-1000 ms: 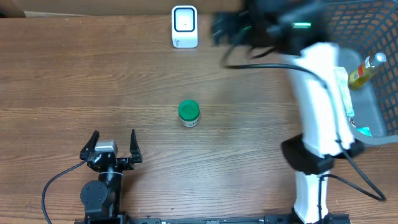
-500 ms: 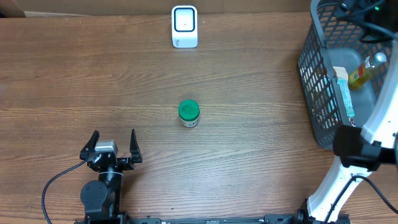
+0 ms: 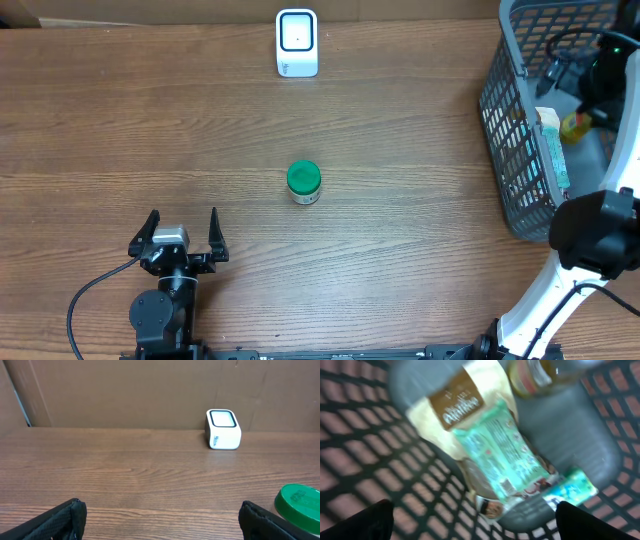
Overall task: Scan the item barcode
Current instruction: 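Move the right gripper back over the grey basket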
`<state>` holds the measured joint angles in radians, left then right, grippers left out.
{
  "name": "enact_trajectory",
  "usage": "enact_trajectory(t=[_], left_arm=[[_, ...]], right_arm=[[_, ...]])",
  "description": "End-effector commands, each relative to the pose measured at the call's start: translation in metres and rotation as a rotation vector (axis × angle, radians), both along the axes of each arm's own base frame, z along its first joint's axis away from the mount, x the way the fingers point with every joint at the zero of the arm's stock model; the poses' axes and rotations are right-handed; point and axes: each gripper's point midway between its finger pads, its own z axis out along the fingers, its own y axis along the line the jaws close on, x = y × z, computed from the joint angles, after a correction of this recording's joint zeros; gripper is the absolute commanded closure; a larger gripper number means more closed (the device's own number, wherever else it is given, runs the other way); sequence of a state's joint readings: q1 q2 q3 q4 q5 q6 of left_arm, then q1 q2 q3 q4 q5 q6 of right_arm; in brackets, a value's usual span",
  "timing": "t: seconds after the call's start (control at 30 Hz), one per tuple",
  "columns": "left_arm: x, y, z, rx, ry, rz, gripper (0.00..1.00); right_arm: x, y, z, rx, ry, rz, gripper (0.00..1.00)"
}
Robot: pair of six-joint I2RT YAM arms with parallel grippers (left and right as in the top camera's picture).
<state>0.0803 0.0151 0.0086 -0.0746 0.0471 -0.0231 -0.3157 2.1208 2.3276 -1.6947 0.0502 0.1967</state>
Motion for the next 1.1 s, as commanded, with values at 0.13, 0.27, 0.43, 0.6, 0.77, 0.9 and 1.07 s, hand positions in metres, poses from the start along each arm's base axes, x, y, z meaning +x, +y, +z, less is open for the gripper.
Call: enact_trajectory(t=[0.13,0.27,0.43,0.6,0.77,0.9,1.07], left_arm=[[0.0,0.002,0.0,0.002,-0.005,0.01,0.0],[0.0,0.002,0.0,0.002,-0.005,0.01,0.0],[0.0,0.002,0.0,0.002,-0.005,0.01,0.01],[0.0,0.002,0.0,0.002,-0.005,0.01,0.01],[0.0,0.002,0.0,0.002,-0.005,0.01,0.01],[0.0,0.002,0.0,0.002,-0.005,0.01,0.0],[0.0,0.002,0.0,0.002,-0.005,0.01,0.0]], right_arm=[[-0.016,-0.019,-0.02,-0.09,0.106,-0.004,0.0],[-0.017,-0.027,-0.028,-0.125,0.123,-0.01,0.0],[-0.012,-0.032,-0.028,-0.132,0.099,-0.021,0.0],[0.005,-0.039,-0.021,-0.158,0.019,-0.053,0.0],[0.022,-0.045,0.01,-0.189,-0.1,-0.094,0.0],[0.031,-0.055,0.029,-0.239,-0.168,-0.107,0.0],[0.043,-0.066,0.03,-0.261,-0.209,-0.076,0.0]])
